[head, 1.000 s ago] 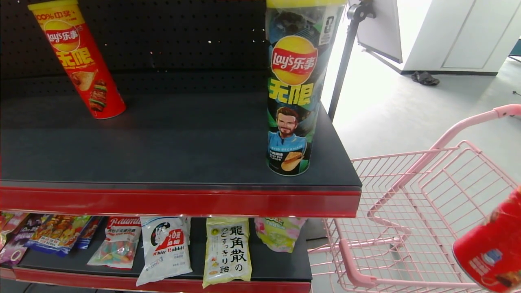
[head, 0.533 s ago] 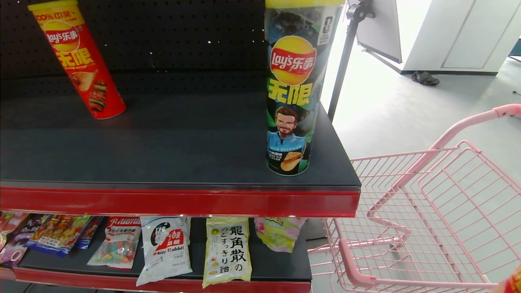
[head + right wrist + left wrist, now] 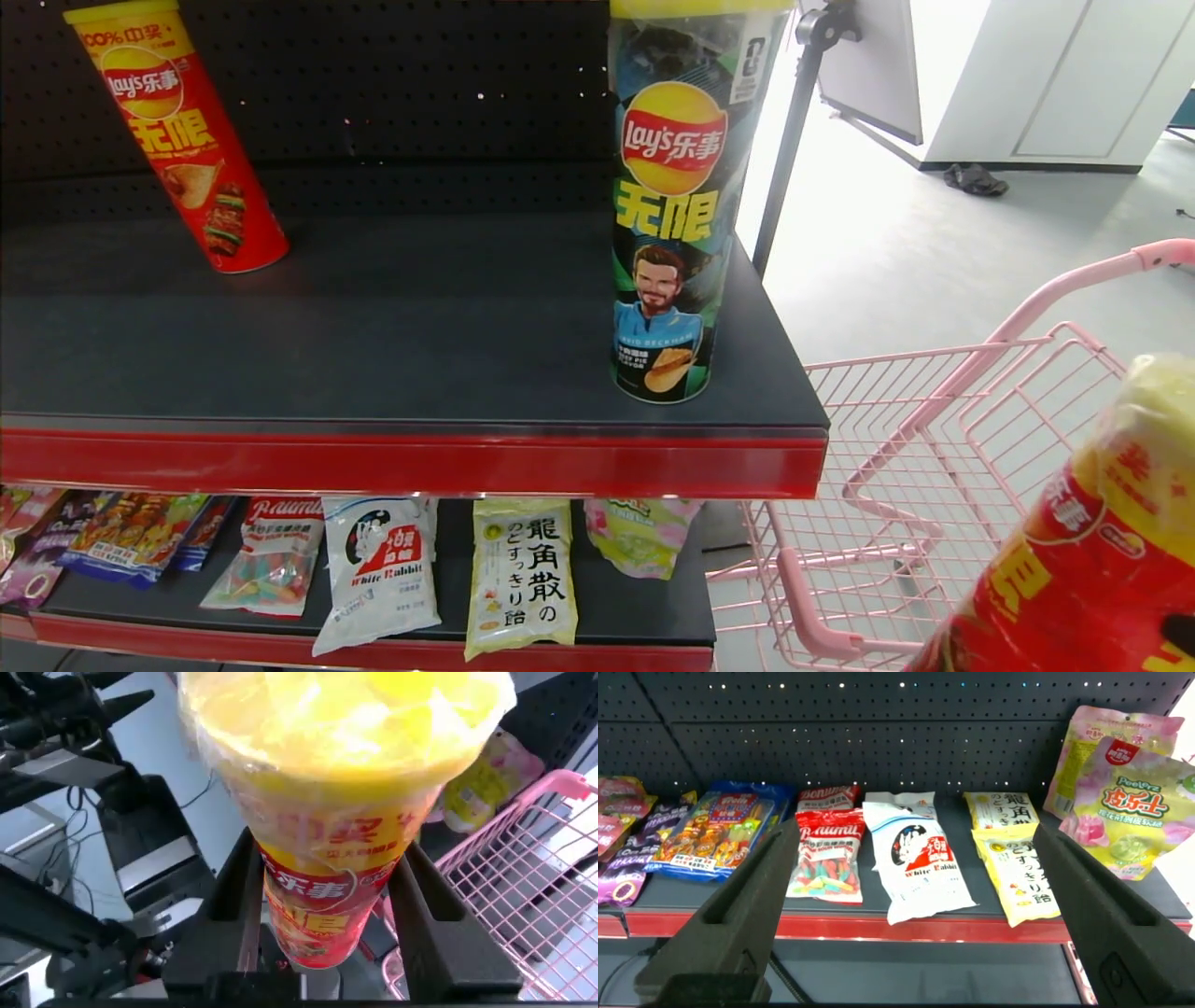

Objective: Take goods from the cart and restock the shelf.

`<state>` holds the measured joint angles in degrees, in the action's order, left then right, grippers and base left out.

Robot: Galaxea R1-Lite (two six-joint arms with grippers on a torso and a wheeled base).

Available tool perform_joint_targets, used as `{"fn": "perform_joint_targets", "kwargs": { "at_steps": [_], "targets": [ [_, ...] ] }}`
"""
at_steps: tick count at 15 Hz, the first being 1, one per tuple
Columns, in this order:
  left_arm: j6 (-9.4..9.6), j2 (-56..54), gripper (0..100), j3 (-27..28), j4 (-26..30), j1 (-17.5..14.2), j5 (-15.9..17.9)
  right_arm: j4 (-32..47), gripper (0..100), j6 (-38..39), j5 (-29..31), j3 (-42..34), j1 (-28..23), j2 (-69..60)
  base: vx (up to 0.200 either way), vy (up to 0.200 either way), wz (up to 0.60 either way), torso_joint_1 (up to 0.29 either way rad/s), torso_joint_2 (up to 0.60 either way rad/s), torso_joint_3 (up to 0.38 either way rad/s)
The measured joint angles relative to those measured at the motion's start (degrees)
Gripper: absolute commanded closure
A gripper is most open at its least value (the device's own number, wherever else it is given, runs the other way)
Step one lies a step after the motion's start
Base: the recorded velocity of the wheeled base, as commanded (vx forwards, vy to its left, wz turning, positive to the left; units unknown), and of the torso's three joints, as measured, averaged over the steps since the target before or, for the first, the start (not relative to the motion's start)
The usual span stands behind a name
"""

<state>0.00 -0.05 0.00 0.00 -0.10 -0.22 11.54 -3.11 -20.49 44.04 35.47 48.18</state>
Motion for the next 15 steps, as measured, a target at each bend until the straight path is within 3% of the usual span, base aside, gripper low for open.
{"fn": "perform_joint_targets", "kwargs": {
  "at_steps": [15],
  "targets": [
    [0.00,0.0,0,0.0,0.0,0.0,0.0,-6.0,100,0.5,3.6,-4.4,0.5,0.6,0.000,0.000,0.00,0.000,0.00,0.000]
  ]
}}
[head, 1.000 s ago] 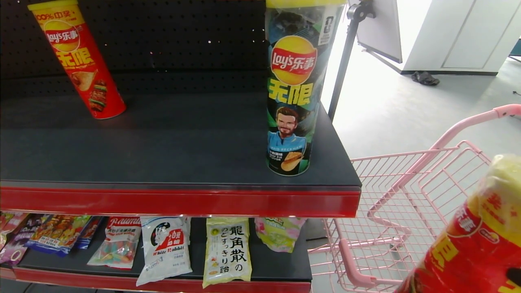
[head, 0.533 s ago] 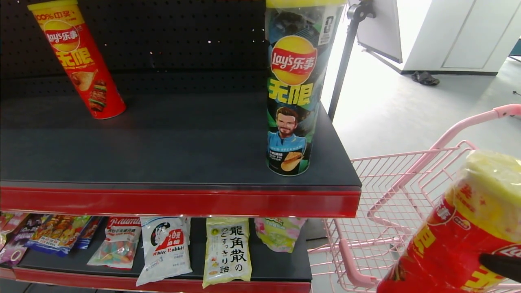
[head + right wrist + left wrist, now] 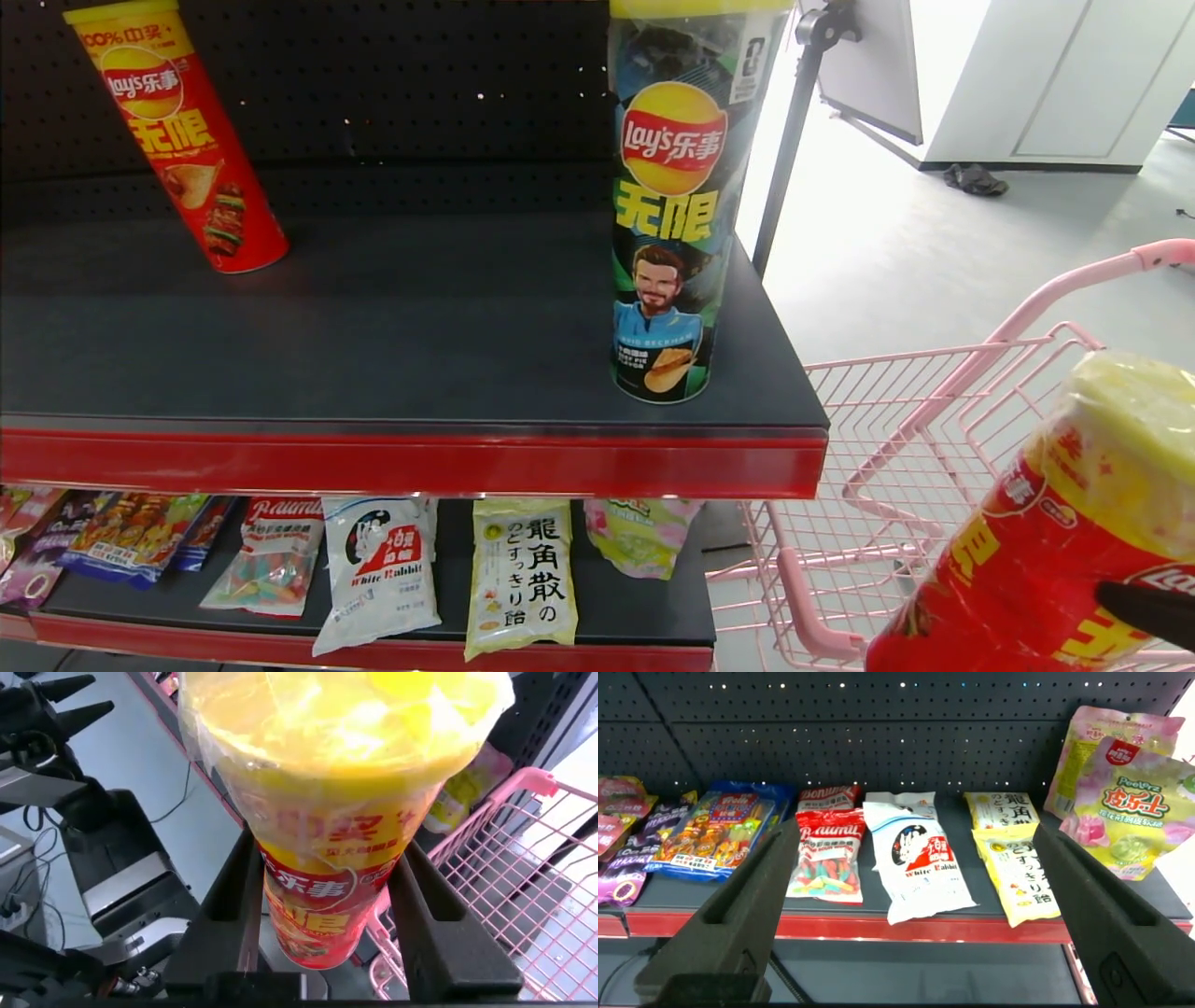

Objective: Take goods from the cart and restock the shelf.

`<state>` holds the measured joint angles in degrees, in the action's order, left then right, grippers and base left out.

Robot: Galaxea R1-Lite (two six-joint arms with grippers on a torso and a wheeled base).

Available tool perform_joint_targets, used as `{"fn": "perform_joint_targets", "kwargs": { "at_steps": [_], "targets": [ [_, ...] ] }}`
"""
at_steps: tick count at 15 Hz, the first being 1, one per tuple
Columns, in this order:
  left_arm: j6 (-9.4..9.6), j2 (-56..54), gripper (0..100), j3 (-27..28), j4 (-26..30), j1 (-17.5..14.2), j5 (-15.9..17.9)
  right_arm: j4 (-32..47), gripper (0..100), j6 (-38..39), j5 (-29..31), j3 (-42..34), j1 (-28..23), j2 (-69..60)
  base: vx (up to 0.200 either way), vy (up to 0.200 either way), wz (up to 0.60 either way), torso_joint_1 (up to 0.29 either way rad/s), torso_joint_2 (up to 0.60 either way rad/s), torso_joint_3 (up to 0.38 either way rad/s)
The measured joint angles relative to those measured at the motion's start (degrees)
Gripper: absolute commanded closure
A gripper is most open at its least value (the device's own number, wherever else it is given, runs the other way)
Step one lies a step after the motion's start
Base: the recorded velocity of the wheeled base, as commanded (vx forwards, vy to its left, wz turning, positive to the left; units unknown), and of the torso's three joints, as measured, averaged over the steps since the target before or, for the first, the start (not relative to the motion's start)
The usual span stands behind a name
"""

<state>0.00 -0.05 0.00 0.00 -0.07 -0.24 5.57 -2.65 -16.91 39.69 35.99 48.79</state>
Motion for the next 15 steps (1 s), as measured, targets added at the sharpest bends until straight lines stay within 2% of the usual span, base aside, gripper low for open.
{"fn": "perform_joint_targets", "kwargs": {
  "at_steps": [4,11,15],
  "targets": [
    [0.00,0.0,0,0.0,0.0,0.0,0.0,-1.1,100,-0.1,0.0,0.0,0.3,0.0,0.000,0.000,0.00,0.154,-0.40,-0.247],
    [0.00,0.0,0,0.0,0.0,0.0,0.0,-1.1,100,-0.1,0.1,-0.1,0.7,0.1,0.000,0.000,0.00,0.238,-0.58,-0.345],
    [0.00,0.0,0,0.0,0.0,0.0,0.0,-1.1,100,-0.1,0.1,-0.3,0.7,0.0,0.000,0.000,0.00,0.188,-0.43,-0.240]
  ]
}}
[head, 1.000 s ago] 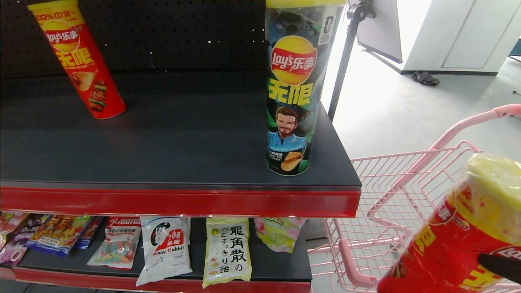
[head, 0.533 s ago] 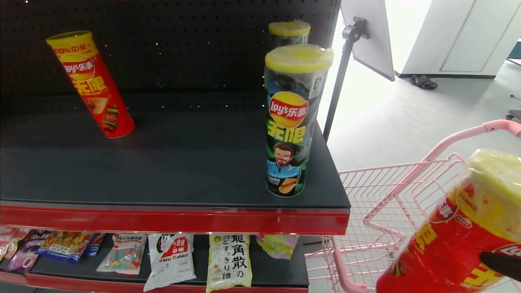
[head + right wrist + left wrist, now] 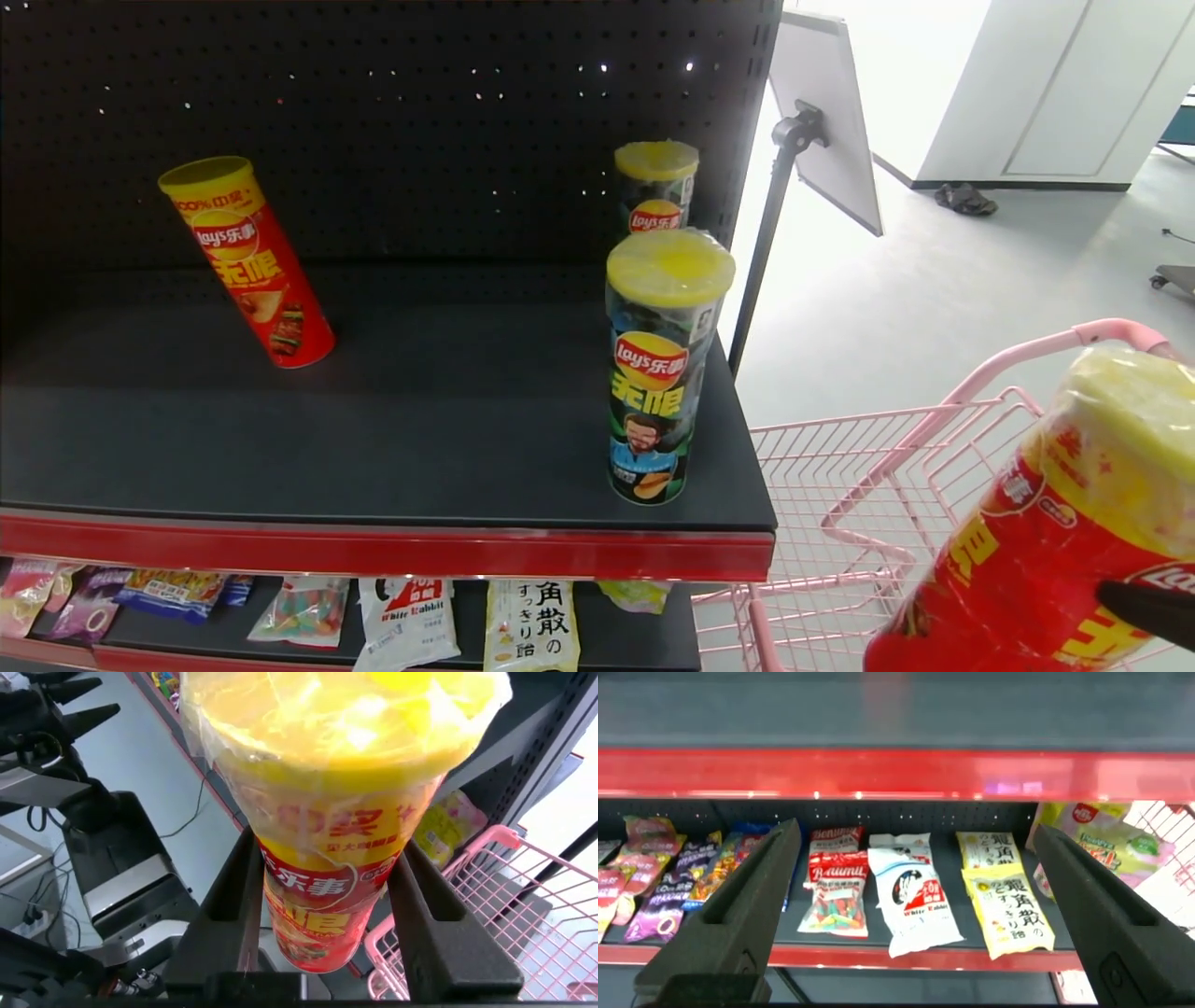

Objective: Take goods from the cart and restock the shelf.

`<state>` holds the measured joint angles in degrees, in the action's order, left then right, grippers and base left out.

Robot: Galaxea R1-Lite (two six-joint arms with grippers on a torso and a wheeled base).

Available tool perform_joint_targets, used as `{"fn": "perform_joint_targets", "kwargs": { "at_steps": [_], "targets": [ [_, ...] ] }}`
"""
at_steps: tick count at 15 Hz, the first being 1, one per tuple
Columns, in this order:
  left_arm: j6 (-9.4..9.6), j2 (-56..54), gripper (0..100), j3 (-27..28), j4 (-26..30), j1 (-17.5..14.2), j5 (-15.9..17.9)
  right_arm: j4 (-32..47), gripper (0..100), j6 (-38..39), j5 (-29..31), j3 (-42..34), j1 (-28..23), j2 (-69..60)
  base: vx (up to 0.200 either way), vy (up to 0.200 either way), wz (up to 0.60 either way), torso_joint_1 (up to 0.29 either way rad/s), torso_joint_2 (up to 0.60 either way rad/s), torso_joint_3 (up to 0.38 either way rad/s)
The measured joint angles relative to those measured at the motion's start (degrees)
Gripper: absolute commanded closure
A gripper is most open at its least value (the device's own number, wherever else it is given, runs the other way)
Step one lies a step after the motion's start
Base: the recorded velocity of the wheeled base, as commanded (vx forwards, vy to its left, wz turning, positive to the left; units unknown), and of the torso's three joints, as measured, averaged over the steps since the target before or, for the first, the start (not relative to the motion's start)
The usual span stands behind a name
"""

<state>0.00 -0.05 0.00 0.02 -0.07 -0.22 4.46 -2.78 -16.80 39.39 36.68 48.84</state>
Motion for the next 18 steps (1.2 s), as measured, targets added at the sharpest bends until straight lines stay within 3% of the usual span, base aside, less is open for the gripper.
{"fn": "perform_joint_targets", "kwargs": {
  "at_steps": [18],
  "targets": [
    [0.02,0.0,0,0.0,0.0,0.0,0.0,0.0,100,0.1,2.3,-2.4,-0.3,-2.1,0.000,0.000,0.00,0.002,-0.01,-0.003]
  ]
}}
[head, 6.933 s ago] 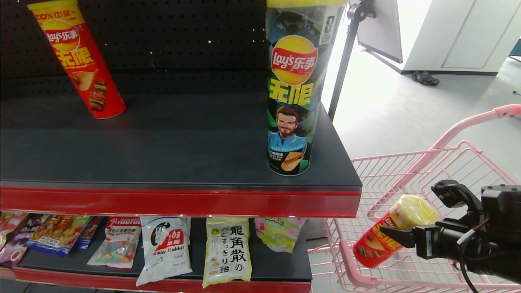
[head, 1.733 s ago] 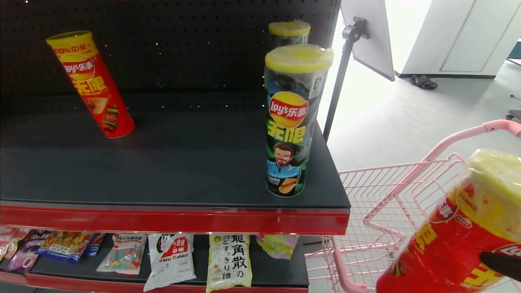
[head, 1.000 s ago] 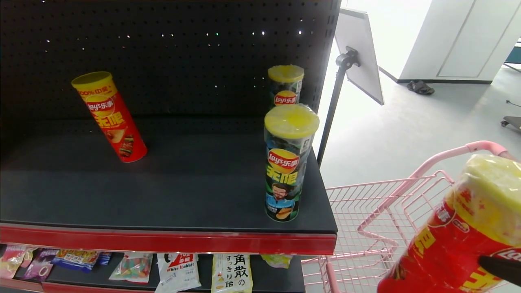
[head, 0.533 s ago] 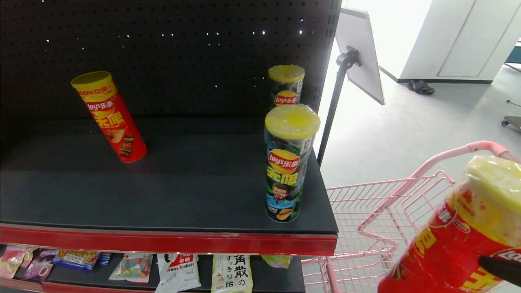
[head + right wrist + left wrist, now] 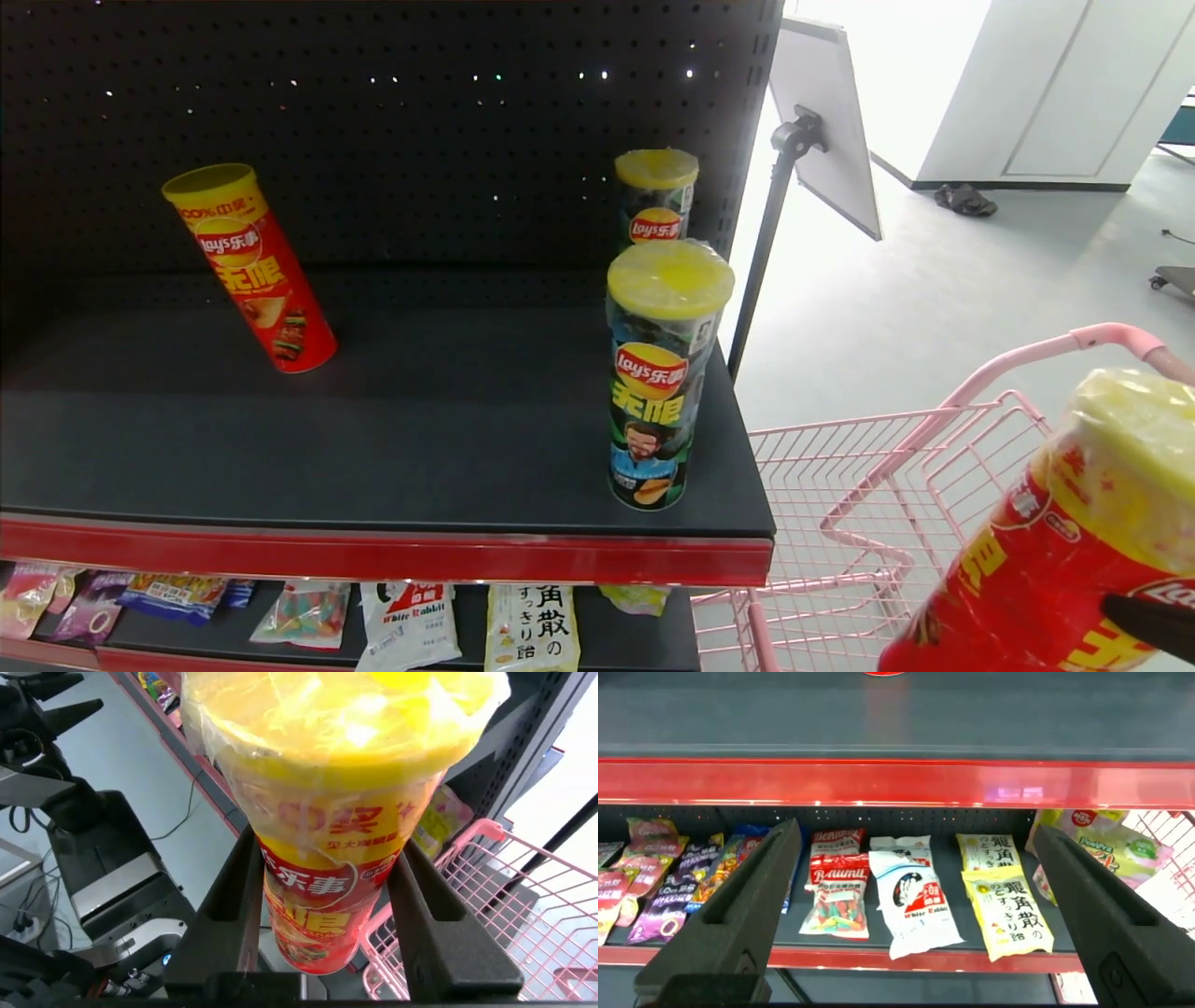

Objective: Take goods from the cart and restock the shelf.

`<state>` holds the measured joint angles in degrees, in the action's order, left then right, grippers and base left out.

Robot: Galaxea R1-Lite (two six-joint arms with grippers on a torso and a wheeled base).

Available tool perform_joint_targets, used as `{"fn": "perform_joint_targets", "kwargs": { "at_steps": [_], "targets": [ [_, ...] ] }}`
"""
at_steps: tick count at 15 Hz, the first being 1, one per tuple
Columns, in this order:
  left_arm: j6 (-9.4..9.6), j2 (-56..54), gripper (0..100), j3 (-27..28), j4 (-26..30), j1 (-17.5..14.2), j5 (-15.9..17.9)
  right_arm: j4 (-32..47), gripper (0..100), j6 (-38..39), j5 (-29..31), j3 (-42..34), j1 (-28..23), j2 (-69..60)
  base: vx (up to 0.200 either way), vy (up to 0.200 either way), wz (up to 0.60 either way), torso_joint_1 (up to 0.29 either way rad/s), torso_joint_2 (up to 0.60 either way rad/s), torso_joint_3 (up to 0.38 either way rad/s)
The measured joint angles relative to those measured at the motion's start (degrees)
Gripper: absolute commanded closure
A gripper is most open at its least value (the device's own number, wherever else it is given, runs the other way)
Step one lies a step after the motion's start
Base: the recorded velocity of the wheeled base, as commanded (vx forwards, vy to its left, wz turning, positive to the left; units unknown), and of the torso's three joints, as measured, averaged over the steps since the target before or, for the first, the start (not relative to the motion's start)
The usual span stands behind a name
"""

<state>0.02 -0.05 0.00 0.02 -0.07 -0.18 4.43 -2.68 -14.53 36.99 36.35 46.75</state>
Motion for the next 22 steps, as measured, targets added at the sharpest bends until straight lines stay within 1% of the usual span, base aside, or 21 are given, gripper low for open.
{"fn": "perform_joint_targets", "kwargs": {
  "at_steps": [1,5,10,12,17,20,22],
  "targets": [
    [-0.05,0.0,0,0.0,0.0,0.0,0.0,0.0,100,0.0,0.7,-0.5,0.0,-0.2,0.000,0.000,0.00,0.000,0.00,0.000],
    [-0.10,0.0,0,0.0,0.0,0.0,0.0,-0.1,100,0.0,2.6,-0.8,0.0,-0.5,0.000,0.200,0.00,0.004,0.00,0.001],
    [-0.24,0.0,0,0.0,0.0,0.0,0.0,-0.1,100,-0.1,2.7,-0.2,0.1,-0.7,0.000,0.200,0.00,0.005,0.00,0.000],
    [-0.57,0.0,0,0.0,0.0,0.0,0.0,0.0,100,-0.4,2.4,0.2,0.4,-1.5,0.000,0.200,0.00,0.005,0.00,0.000],
    [-0.65,0.0,0,0.0,0.0,0.0,0.1,0.8,100,-1.4,3.0,0.4,4.4,-3.9,0.000,0.200,0.00,0.001,0.00,0.005],
    [-0.62,0.0,0,0.0,0.0,0.0,0.1,2.5,100,-2.3,3.0,0.2,5.6,-5.4,0.000,0.200,0.00,0.001,0.00,0.004],
    [-0.65,0.0,0,0.0,0.0,0.0,0.1,2.5,100,-2.8,3.2,0.3,7.5,-5.2,0.000,0.200,0.00,0.005,0.00,0.002]
  ]
}}
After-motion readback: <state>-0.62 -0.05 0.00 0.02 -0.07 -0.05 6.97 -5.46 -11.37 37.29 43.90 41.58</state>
